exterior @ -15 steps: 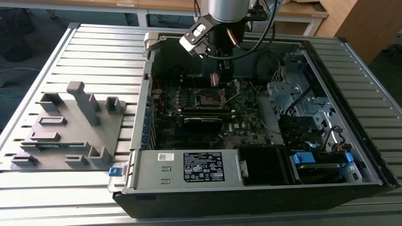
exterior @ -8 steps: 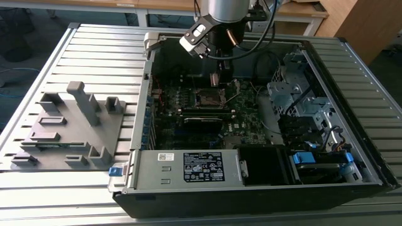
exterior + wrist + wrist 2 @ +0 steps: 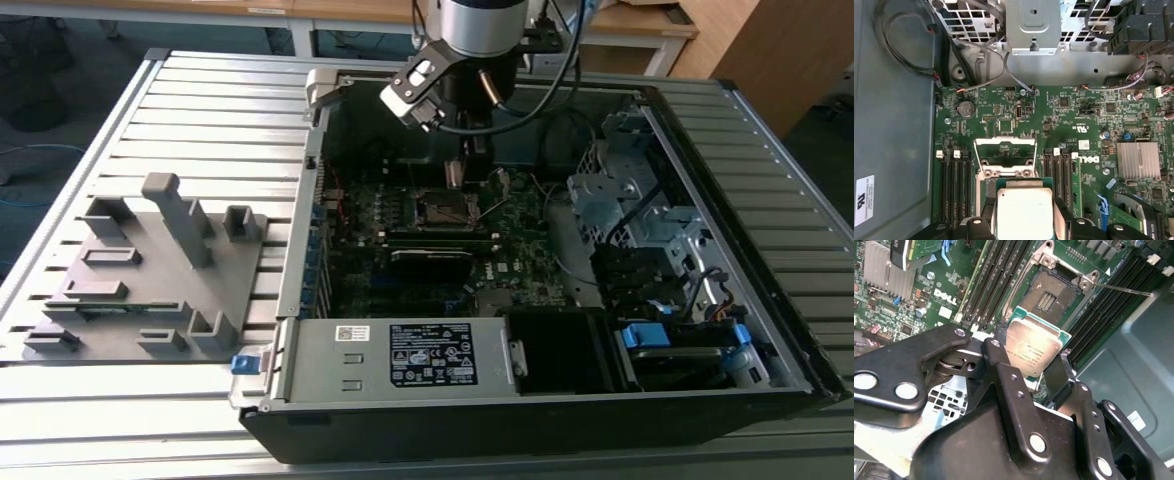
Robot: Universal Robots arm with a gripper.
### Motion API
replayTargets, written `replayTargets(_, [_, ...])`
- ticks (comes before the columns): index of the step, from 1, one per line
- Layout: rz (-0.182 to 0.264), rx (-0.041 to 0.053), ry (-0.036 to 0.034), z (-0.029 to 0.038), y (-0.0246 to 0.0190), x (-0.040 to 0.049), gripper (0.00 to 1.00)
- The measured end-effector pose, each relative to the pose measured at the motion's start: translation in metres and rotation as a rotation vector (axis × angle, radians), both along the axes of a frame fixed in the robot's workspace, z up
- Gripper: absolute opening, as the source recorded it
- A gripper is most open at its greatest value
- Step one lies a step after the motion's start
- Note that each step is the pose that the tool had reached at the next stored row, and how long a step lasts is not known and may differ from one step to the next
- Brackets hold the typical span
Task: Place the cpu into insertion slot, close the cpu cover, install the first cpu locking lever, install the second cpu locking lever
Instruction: 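Place the cpu into insertion slot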
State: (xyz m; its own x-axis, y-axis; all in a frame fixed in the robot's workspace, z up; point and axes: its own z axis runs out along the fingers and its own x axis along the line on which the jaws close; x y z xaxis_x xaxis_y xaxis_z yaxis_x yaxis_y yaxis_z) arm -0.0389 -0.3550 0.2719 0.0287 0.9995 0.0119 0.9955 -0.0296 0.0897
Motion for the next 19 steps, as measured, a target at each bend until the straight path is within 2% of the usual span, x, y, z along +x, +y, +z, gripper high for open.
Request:
replayTargets(5, [0.000, -0.0003, 0.0002, -0.0043, 0.0000, -0.0036, 0.54])
replayTargets(7, [0.000, -0.0001, 0.0001, -0.0053, 0.0000, -0.0039, 0.54])
replayTargets(11, [0.000, -0.0002, 0.0001, -0.0115, 0.0000, -0.0041, 0.54])
replayTargets(15, [0.000, 0.0001, 0.0001, -0.0138, 0.0000, -0.0041, 0.54])
replayTargets(19, [0.000, 0.0023, 0.0001, -0.0159, 0.0024, -0.0044, 0.54])
